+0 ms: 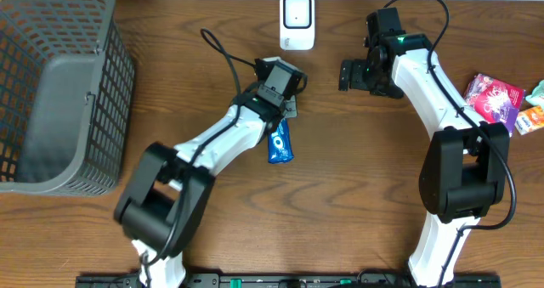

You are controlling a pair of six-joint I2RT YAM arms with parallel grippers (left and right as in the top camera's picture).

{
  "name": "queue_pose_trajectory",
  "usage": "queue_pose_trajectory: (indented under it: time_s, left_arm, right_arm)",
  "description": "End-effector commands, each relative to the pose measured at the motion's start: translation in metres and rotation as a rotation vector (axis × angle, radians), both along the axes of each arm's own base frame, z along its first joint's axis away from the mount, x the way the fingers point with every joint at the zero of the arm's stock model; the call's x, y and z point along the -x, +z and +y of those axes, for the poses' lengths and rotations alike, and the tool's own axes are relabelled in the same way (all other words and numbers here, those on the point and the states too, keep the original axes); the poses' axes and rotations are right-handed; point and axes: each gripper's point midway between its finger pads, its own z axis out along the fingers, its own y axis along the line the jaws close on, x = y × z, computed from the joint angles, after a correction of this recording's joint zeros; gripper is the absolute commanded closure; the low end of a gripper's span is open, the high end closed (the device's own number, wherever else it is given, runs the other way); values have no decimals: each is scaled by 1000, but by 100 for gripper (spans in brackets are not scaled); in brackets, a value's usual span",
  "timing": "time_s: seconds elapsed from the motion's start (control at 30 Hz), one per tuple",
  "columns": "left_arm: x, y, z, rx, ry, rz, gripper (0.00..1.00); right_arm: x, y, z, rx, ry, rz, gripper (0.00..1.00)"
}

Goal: Scan the item barcode

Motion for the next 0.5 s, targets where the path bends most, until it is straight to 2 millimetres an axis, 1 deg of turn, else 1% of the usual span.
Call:
queue_pose_trajectory:
  time_s: [0.0,0.07,0.13,0.23,0.3,0.43,0.47]
  left_arm:
    - [-10,-16,8,-28,26,-6,91]
    - [-12,-20,11,-31,33,-3,87]
    - [-14,-20,15,-31,40,-3,87]
    - [-16,-7,18,-23,43,-20,88]
    - [-16,10,17,-2,42,-44,89]
    - [-19,64,17,52,42,-140,88]
    - [-19,73,17,63,42,-158,89]
  right_arm:
    - [2,4,3,8,-6,-10,1]
    - [2,4,3,8,-6,-10,1]
    - [2,4,3,8,-6,-10,1]
    - [2,4,3,8,-6,-10,1]
    - [2,4,3,7,-6,-10,1]
    - [2,4,3,8,-6,-10,1]
    - [2,4,3,7,-6,-10,1]
